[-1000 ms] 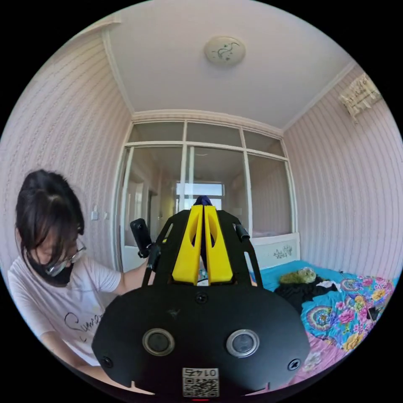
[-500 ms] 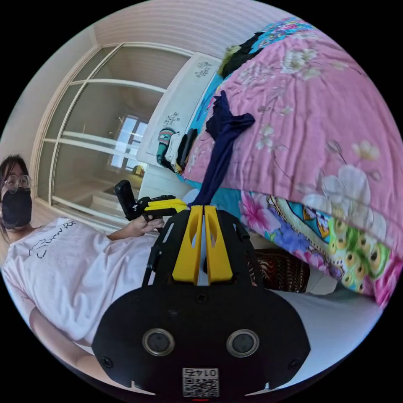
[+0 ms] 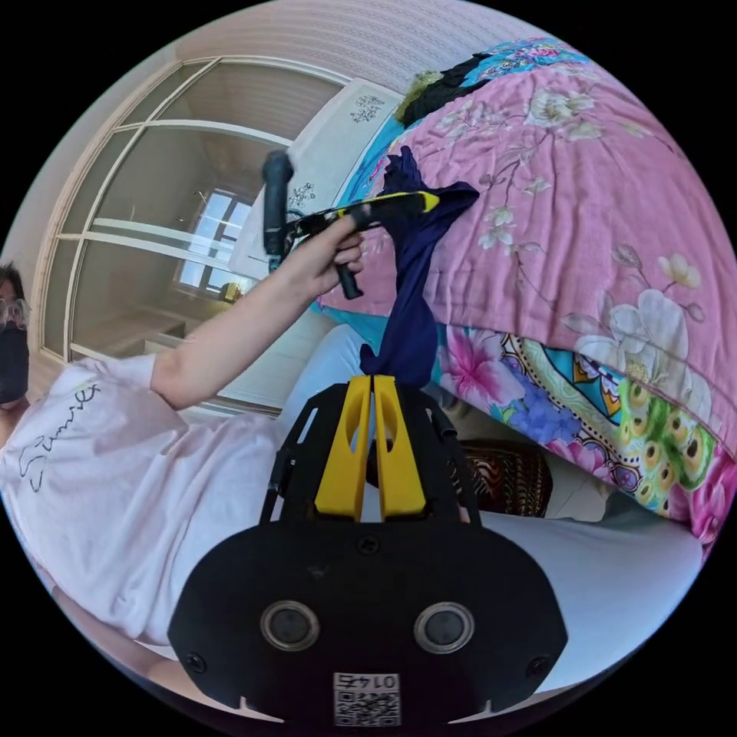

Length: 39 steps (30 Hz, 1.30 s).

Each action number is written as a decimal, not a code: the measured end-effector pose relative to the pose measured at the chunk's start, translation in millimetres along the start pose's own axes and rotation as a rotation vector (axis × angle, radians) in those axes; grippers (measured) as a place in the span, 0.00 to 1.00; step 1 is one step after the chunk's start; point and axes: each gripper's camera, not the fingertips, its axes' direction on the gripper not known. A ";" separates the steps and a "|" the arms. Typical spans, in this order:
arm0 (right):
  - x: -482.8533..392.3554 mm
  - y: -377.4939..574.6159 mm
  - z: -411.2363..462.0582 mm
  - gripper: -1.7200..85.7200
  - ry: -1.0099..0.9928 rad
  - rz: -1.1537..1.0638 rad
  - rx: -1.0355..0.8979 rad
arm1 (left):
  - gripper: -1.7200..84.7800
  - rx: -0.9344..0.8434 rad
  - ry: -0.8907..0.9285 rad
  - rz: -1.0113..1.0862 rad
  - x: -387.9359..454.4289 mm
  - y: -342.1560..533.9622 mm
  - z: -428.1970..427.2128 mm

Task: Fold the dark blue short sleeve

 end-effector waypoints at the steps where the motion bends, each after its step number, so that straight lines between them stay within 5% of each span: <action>1: 1.9 -0.2 1.5 0.02 0.014 -0.006 -0.009 | 0.11 -0.058 -0.038 0.007 -1.7 -3.1 10.9; 2: 6.3 -0.4 2.7 0.02 0.052 -0.014 -0.022 | 0.09 -0.198 -0.088 0.029 -7.6 -5.2 32.0; 6: 33.3 2.8 -10.1 0.02 0.080 0.007 0.016 | 0.03 -0.124 -0.012 0.048 -49.7 11.6 -3.3; 15: 73.8 4.1 -0.2 0.02 0.003 -0.021 -0.138 | 0.01 0.384 0.274 -0.376 -201.4 179.8 -179.1; 25: 78.7 -9.6 29.7 0.02 -0.010 -0.143 -0.308 | 0.01 0.633 0.161 -0.482 -243.7 225.3 -260.6; 31: 16.6 -132.8 16.7 0.02 -0.210 -0.368 -0.132 | 0.01 0.811 0.293 -0.031 -218.6 17.4 -352.7; 35: -39.4 -181.4 -64.0 0.02 -0.271 -0.491 0.192 | 0.01 0.593 0.431 0.447 -64.6 -124.8 -373.8; 39: 6.5 -170.3 -95.3 0.02 -0.219 -0.385 0.286 | 0.01 0.373 0.439 0.661 64.6 -122.4 -292.2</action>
